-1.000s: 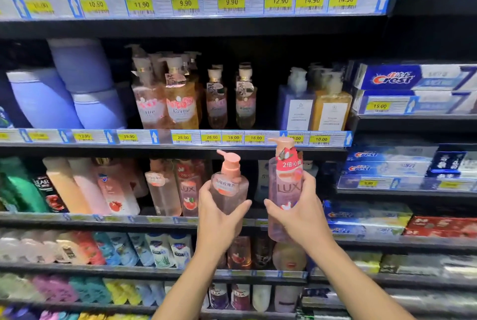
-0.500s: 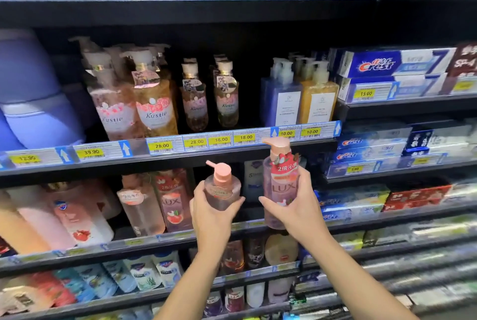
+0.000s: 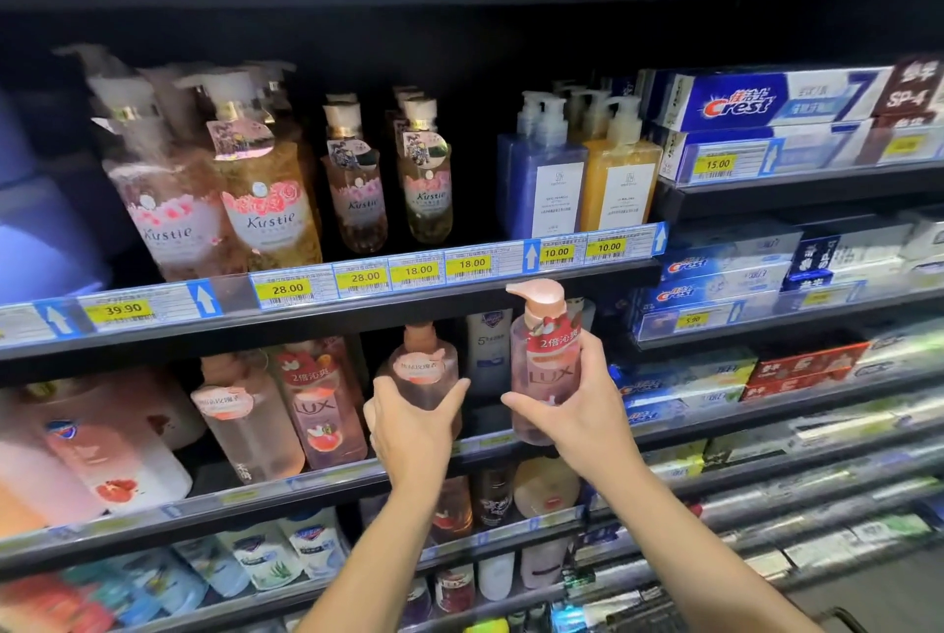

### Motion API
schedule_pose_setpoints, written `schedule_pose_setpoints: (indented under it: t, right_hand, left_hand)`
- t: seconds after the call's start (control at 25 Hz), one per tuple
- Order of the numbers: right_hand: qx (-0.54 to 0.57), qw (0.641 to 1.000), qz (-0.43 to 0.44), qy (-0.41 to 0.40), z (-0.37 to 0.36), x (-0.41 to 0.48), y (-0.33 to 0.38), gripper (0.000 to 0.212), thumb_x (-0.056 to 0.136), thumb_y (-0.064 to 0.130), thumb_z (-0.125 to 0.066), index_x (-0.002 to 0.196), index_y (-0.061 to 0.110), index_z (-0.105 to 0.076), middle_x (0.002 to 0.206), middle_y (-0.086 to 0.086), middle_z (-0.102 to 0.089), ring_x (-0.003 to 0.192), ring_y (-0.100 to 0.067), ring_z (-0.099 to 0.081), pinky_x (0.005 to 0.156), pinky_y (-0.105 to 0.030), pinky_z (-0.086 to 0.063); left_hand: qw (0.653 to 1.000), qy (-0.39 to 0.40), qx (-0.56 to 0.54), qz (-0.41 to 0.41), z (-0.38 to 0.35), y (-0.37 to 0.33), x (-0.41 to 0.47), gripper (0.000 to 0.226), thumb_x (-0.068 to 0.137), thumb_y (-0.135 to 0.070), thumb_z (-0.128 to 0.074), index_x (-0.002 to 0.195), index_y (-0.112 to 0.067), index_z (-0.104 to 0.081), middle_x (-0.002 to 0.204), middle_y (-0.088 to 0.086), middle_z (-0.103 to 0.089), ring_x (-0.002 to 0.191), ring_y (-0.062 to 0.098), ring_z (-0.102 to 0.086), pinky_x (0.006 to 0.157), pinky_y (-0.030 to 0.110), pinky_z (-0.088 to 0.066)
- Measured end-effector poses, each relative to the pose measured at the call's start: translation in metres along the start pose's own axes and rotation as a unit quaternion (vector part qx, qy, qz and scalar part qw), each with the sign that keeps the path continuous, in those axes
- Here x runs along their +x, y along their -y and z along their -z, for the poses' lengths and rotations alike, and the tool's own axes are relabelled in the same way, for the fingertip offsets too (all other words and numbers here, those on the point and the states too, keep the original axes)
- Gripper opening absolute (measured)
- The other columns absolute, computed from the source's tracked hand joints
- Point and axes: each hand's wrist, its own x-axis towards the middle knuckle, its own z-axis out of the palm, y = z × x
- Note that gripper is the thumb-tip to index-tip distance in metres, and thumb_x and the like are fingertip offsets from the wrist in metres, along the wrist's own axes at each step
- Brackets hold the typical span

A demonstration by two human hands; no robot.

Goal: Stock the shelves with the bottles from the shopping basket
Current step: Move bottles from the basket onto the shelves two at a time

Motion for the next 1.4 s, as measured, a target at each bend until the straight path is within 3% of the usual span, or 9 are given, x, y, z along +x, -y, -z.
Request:
schedule_pose_setpoints:
  t: [0.32, 0.44, 0.56, 0.88, 1.0, 1.08, 1.16, 1.4]
  right_hand:
    - [0.038, 0.999, -0.008, 0.013, -0.012, 0.006, -0.011, 0.084, 0.066, 0.032, -0.096, 0.132, 0.041, -0.044, 0.123, 0.021, -0.060, 0.113, 0.008, -0.058, 0.091, -0.014, -0.049]
    - [0.055, 0.998, -0.016, 0.007, -0.016, 0.006, -0.013, 0.085, 0.067, 0.030, -0.095, 0.133, 0.039, -0.042, 0.123, 0.023, -0.059, 0.115, 0.008, -0.056, 0.092, -0.014, -0.046]
    - [0.068, 0.998, -0.019, 0.003, -0.021, 0.006, -0.015, 0.082, 0.068, 0.028, -0.095, 0.132, 0.036, -0.045, 0.121, 0.019, -0.062, 0.114, 0.003, -0.059, 0.098, -0.024, -0.049]
    - [0.076, 0.997, -0.025, 0.012, -0.037, 0.010, -0.020, 0.085, 0.067, 0.029, -0.095, 0.135, 0.030, -0.045, 0.124, 0.015, -0.061, 0.117, -0.001, -0.058, 0.100, -0.026, -0.051]
    - [0.080, 0.996, -0.032, 0.013, -0.049, 0.012, -0.024, 0.083, 0.067, 0.028, -0.096, 0.134, 0.031, -0.046, 0.123, 0.016, -0.063, 0.116, 0.001, -0.059, 0.099, -0.026, -0.052]
    - [0.079, 0.996, -0.039, 0.021, -0.055, 0.014, -0.026, 0.082, 0.067, 0.028, -0.095, 0.133, 0.032, -0.046, 0.124, 0.016, -0.063, 0.116, 0.001, -0.060, 0.098, -0.025, -0.052]
    - [0.071, 0.996, -0.046, 0.029, -0.061, 0.015, -0.031, 0.083, 0.068, 0.028, -0.095, 0.134, 0.032, -0.046, 0.124, 0.016, -0.062, 0.117, 0.001, -0.059, 0.099, -0.024, -0.051]
    - [0.023, 0.996, -0.067, 0.045, -0.071, 0.017, -0.045, 0.079, 0.067, 0.033, -0.094, 0.129, 0.031, -0.046, 0.120, 0.012, -0.064, 0.114, -0.004, -0.062, 0.098, -0.030, -0.054]
  left_hand:
    - [0.998, -0.006, 0.060, -0.008, -0.007, 0.001, 0.007, 0.073, 0.060, -0.074, -0.078, 0.090, -0.023, -0.036, 0.094, 0.002, -0.050, 0.103, 0.030, -0.053, 0.086, 0.052, -0.052]
    - [0.995, 0.020, 0.088, -0.033, -0.003, 0.013, 0.008, 0.073, 0.063, -0.068, -0.080, 0.096, -0.019, -0.037, 0.098, 0.003, -0.050, 0.106, 0.031, -0.053, 0.086, 0.052, -0.052]
    - [0.990, 0.048, 0.108, -0.073, 0.003, 0.029, 0.006, 0.063, 0.068, -0.061, -0.080, 0.094, -0.022, -0.038, 0.092, -0.004, -0.049, 0.097, 0.028, -0.058, 0.078, 0.050, -0.055]
    - [0.988, 0.051, 0.118, -0.083, 0.012, 0.038, 0.009, 0.060, 0.070, -0.062, -0.078, 0.100, -0.025, -0.041, 0.095, -0.007, -0.055, 0.096, 0.023, -0.059, 0.074, 0.045, -0.056]
    - [0.982, 0.071, 0.149, -0.089, 0.017, 0.041, 0.006, 0.074, 0.074, -0.063, -0.074, 0.124, -0.020, -0.041, 0.113, 0.000, -0.059, 0.112, 0.024, -0.059, 0.084, 0.043, -0.057]
    - [0.970, 0.079, 0.193, -0.126, 0.022, 0.049, 0.000, 0.087, 0.080, -0.062, -0.068, 0.144, -0.014, -0.034, 0.133, 0.004, -0.057, 0.122, 0.023, -0.055, 0.093, 0.038, -0.054]
    - [0.948, 0.076, 0.247, -0.187, 0.029, 0.059, -0.007, 0.086, 0.086, -0.061, -0.062, 0.149, -0.011, -0.032, 0.139, 0.005, -0.056, 0.125, 0.021, -0.055, 0.099, 0.035, -0.051]
    - [0.880, 0.094, 0.401, -0.237, 0.037, 0.072, -0.008, 0.078, 0.091, -0.063, -0.041, 0.145, -0.007, -0.044, 0.124, 0.004, -0.065, 0.110, 0.024, -0.060, 0.098, 0.036, -0.049]
